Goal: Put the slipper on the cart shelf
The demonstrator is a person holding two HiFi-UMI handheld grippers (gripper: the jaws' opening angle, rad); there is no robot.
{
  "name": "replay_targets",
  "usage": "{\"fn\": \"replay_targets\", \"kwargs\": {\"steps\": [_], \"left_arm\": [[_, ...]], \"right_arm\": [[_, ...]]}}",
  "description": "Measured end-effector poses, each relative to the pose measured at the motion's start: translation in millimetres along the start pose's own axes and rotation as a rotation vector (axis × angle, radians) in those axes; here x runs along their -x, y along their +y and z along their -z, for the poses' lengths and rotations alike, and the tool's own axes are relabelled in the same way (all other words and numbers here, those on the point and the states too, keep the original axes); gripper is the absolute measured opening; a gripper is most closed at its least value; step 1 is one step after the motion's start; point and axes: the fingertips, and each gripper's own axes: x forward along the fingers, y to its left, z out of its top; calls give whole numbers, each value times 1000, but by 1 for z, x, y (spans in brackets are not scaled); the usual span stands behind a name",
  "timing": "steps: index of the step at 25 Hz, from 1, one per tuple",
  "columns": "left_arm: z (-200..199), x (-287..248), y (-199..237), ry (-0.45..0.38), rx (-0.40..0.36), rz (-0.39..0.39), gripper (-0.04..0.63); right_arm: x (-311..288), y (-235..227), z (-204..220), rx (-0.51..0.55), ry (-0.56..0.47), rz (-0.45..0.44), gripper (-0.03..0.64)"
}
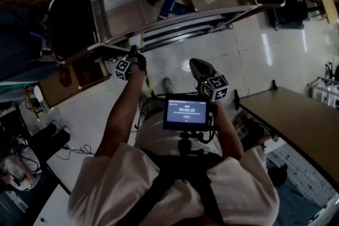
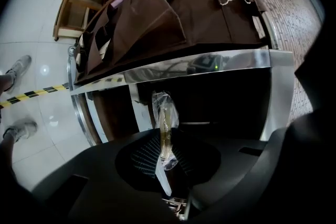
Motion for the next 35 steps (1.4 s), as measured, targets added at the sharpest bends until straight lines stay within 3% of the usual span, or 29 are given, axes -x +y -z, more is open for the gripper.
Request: {"fn": "replay_targets", "kwargs": {"steps": [14,16,19,24,28,32,35], "left_arm": [[-3,-43,-3,-2,18,36,58],[2,-50,-10,26,13,57,98],[9,-58,-14,78,27,55,211],[17,-64,-7,165,42,24,305],[15,-68,-8,229,11,19,308],[18,-62,3,272,-84,-33,308],[27,-50,12,324,-101,-46,327]], "right_arm": [[6,-7,26,-36,36,22,43],[7,-7,29,-40,38,27,43],[11,-14,29,-59,20,52,43],[26,-51,3,-85,-62,124,43],[32,-76,-27,-76,-119,174,43],[21,-76,-62,-31,-168,122,43],[14,-63,-77,5,-180,79,43]]}}
